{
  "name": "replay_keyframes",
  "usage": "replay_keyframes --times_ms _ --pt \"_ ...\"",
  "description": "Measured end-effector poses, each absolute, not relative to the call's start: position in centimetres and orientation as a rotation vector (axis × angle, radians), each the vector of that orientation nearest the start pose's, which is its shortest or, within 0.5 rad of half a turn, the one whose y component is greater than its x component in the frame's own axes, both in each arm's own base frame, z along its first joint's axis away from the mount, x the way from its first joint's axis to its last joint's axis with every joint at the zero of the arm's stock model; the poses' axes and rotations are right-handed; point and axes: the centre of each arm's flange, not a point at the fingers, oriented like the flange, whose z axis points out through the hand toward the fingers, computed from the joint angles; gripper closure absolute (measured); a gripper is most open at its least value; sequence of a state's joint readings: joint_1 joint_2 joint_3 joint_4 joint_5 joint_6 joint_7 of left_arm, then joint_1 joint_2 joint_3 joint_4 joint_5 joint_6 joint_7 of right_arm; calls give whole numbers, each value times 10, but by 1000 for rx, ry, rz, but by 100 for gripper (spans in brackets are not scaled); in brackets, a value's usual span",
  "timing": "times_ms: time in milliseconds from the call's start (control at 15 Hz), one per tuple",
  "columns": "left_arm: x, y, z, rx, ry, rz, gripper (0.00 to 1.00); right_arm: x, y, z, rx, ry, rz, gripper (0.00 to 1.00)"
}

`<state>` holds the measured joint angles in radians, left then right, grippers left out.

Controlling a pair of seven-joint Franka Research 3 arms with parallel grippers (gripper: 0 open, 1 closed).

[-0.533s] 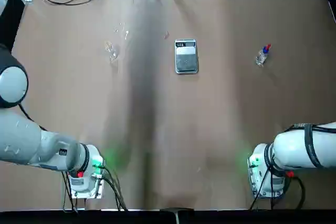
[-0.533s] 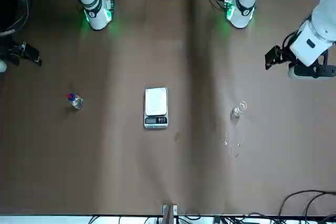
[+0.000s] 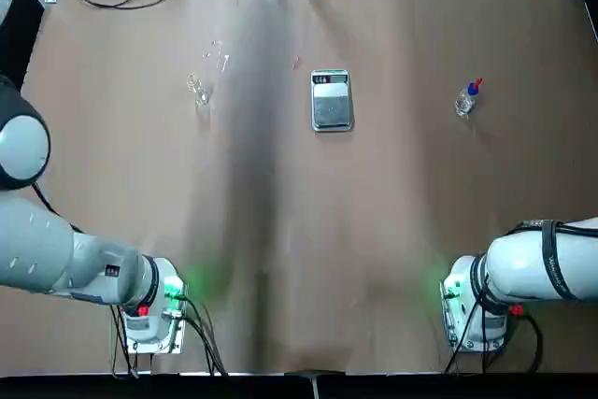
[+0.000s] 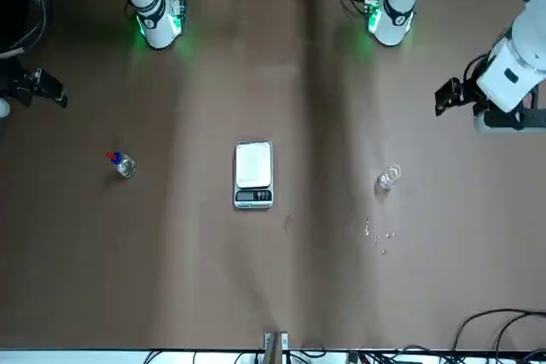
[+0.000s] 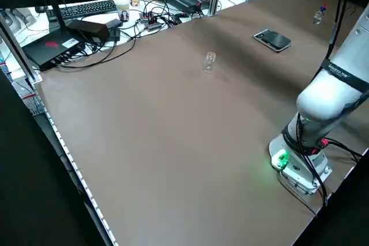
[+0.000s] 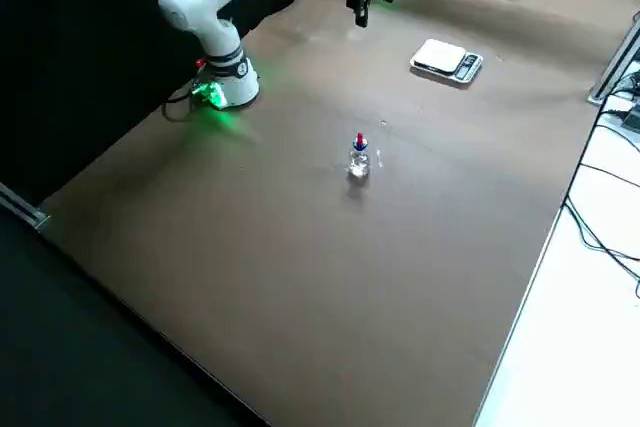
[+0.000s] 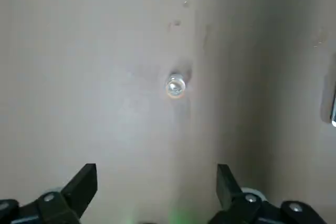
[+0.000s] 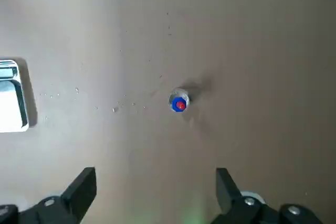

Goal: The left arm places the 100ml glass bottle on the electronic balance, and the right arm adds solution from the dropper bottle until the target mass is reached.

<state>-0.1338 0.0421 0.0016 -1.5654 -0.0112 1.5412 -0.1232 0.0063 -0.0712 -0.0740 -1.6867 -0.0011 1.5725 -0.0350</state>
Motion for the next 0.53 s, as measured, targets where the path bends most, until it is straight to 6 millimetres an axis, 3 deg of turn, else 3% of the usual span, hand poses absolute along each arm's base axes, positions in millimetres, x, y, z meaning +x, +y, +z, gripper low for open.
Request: replay_keyframes --times_ms 133,267,533 --pt "570 -55 574 -3137 -29 168 0 529 -37 609 -3134 51 67 0" --pt "586 -44 528 -3137 -45 189 0 529 -37 609 -3134 51 67 0" --pt "594 -53 425 -3140 -25 160 0 529 -38 609 -3134 52 67 0"
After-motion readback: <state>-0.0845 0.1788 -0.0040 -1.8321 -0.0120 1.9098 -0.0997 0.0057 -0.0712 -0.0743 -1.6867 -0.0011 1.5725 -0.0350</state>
